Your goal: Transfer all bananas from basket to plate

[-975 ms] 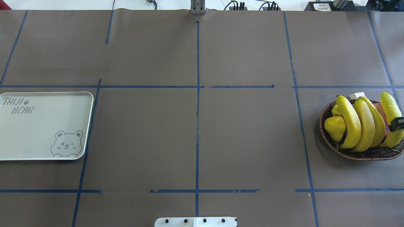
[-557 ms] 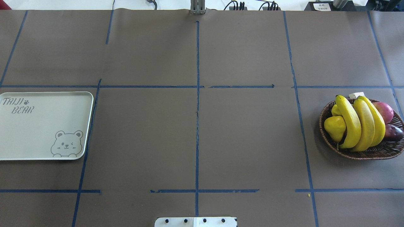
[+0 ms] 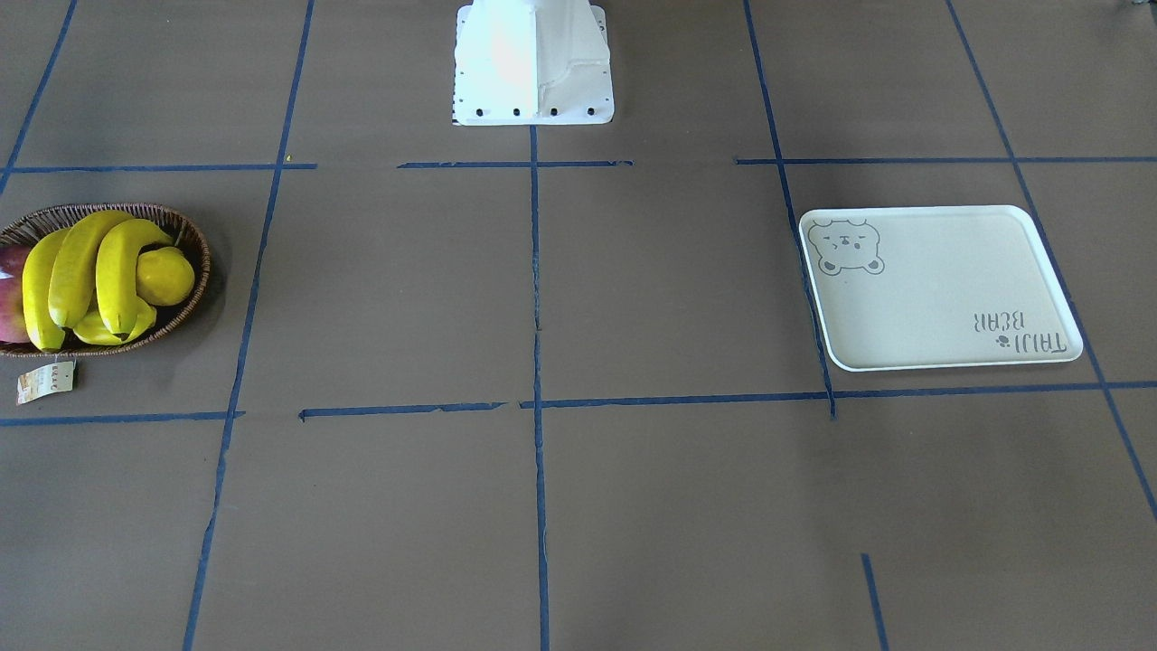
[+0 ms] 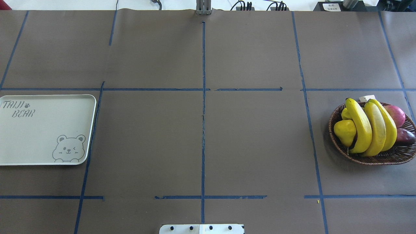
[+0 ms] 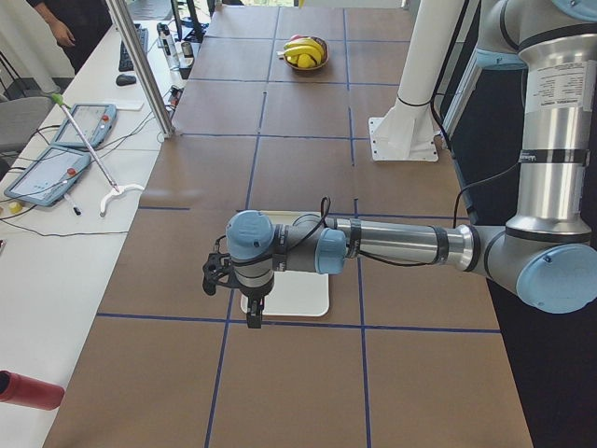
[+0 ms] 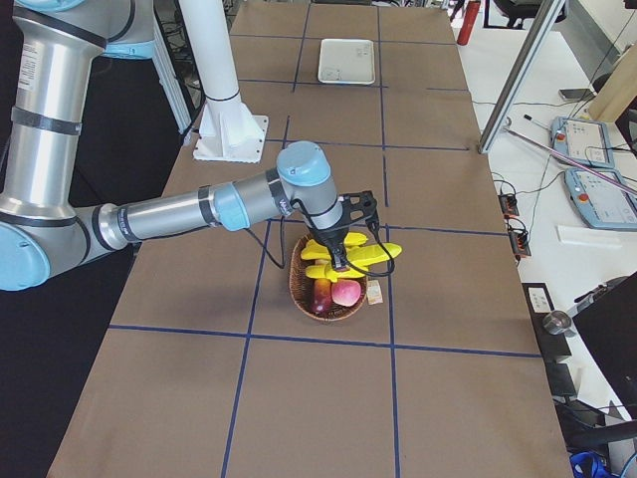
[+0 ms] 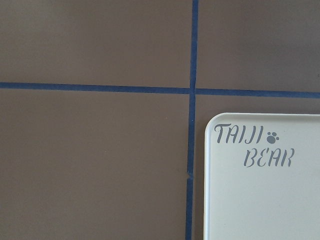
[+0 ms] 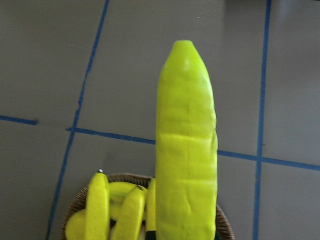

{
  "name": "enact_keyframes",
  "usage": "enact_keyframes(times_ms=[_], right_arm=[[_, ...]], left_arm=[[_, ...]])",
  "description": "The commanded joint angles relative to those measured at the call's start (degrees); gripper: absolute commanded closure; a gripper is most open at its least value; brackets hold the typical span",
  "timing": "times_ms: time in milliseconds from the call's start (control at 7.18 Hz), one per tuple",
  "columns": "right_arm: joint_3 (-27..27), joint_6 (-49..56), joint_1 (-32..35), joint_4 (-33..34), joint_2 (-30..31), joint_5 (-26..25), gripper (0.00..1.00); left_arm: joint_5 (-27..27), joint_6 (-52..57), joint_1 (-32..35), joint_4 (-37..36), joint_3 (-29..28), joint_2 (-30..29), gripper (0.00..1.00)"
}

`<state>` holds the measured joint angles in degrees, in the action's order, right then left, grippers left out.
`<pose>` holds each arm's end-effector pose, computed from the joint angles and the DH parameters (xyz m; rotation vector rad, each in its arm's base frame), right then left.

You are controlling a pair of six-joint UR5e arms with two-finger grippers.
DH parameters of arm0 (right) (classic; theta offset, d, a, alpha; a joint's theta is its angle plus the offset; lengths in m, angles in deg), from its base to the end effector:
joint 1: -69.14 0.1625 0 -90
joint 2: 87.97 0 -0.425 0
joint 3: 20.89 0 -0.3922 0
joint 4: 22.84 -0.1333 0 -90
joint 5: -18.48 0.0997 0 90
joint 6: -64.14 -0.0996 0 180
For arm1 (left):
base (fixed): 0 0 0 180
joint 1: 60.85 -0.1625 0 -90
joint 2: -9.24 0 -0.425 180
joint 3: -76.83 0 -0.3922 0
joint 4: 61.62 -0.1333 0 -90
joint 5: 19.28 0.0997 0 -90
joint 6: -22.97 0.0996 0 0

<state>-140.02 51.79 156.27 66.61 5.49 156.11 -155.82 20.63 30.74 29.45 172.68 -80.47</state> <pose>0.0373 -0.4494 0.4330 0.3184 -0.8649 -0.0366 -0.0747 -0.4933 0.6060 0.1040 0.8120 -0.0177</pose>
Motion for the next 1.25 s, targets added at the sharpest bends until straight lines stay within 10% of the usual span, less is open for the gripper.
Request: enact_keyframes(times_ms=[0, 697, 1115], right_arm=[[0.1, -23.5, -12.8, 2.2, -14.0, 2.7, 0.98], [1.6, -44.6, -39.9, -7.6, -28.5, -10.5, 0.98], [6.9, -53.6, -48.7, -18.8, -33.4, -17.9, 0.98]], left_arm=[[-0.1, -10.4, -5.9, 6.2, -0.7, -7.6, 0.00], [-0.5, -65.9, -29.6, 40.5, -0.4, -21.0, 0.01], [-0.2, -91.5, -38.3, 47.2, 0.0, -32.5, 0.01]])
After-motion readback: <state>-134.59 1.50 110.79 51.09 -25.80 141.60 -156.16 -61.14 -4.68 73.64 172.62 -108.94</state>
